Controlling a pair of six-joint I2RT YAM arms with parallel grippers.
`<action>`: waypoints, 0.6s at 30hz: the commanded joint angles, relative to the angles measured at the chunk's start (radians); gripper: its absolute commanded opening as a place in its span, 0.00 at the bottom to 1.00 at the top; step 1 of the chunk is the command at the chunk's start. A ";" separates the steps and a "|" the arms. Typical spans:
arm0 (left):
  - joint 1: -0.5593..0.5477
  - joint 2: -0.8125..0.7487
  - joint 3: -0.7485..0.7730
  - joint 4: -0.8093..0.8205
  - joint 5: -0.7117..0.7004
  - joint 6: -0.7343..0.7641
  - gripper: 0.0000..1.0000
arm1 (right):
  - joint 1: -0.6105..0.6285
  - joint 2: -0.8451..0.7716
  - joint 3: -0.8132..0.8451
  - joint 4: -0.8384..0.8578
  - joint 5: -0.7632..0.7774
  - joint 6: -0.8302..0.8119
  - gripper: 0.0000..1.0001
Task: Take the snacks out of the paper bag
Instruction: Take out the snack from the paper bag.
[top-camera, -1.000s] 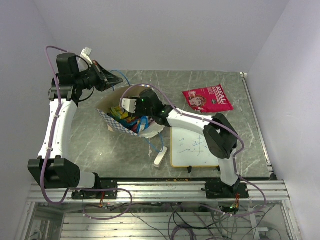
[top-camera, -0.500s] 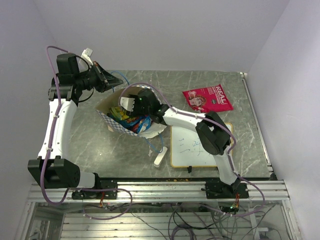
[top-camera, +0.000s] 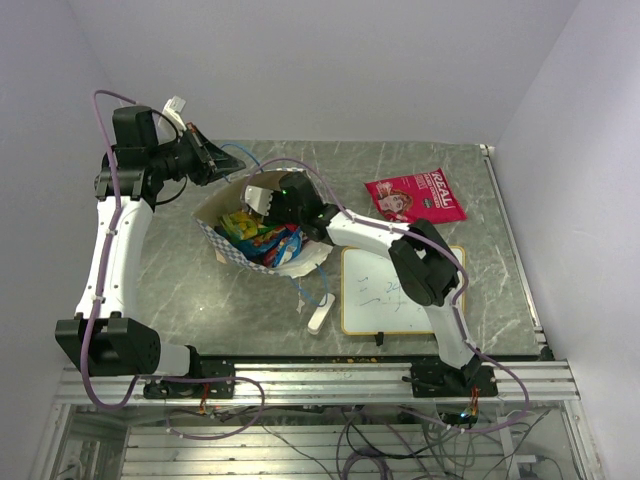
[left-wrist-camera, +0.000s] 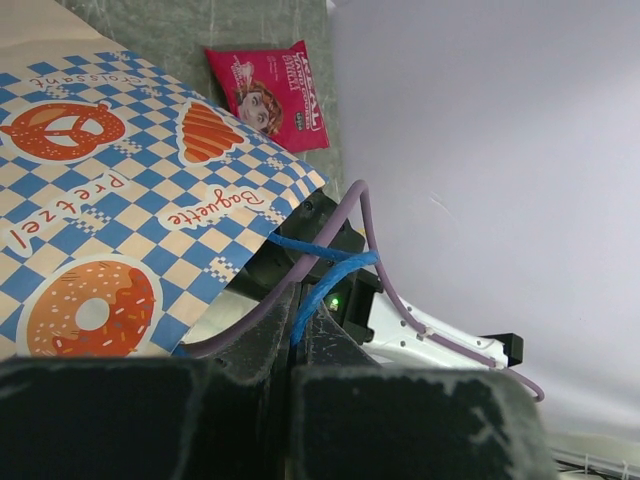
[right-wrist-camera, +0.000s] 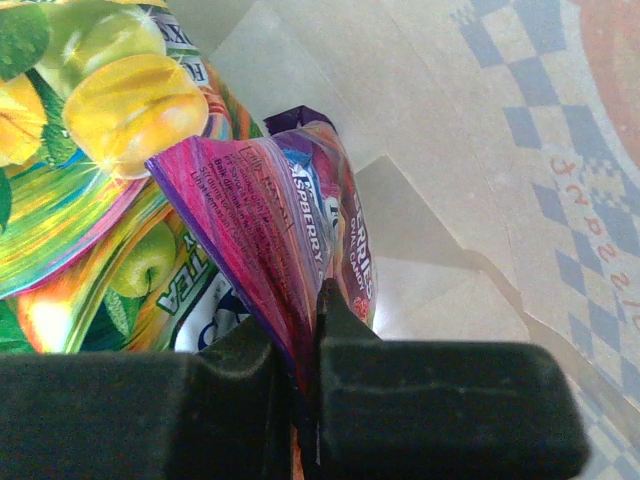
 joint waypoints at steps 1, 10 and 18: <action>0.002 -0.010 0.034 -0.005 -0.015 0.006 0.07 | -0.006 -0.049 0.022 -0.015 -0.066 0.036 0.00; 0.009 -0.016 0.001 0.038 -0.044 -0.039 0.07 | 0.009 -0.209 -0.037 -0.037 -0.100 0.078 0.00; 0.015 -0.007 -0.004 0.053 -0.062 -0.065 0.07 | 0.039 -0.358 -0.112 -0.099 -0.121 0.067 0.00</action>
